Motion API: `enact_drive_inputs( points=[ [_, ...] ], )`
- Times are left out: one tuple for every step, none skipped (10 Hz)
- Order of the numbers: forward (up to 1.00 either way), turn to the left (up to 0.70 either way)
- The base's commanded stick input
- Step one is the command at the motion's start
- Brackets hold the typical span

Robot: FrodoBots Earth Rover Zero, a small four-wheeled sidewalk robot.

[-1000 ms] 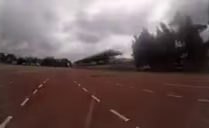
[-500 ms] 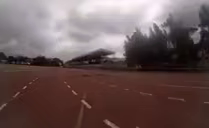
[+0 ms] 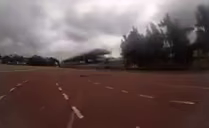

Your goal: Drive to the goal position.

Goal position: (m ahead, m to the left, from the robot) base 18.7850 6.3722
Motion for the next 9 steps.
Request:
enact_drive_inputs(
  points=[
    [0.70, 0.00],
    [0.70, 0.00],
    [0.70, 0.00],
    [0.70, 0.00],
    [0.70, 0.00],
    [0.70, 0.00],
    [0.70, 0.00],
    [0.70, 0.22],
    [0.70, 0.35]
  ],
)
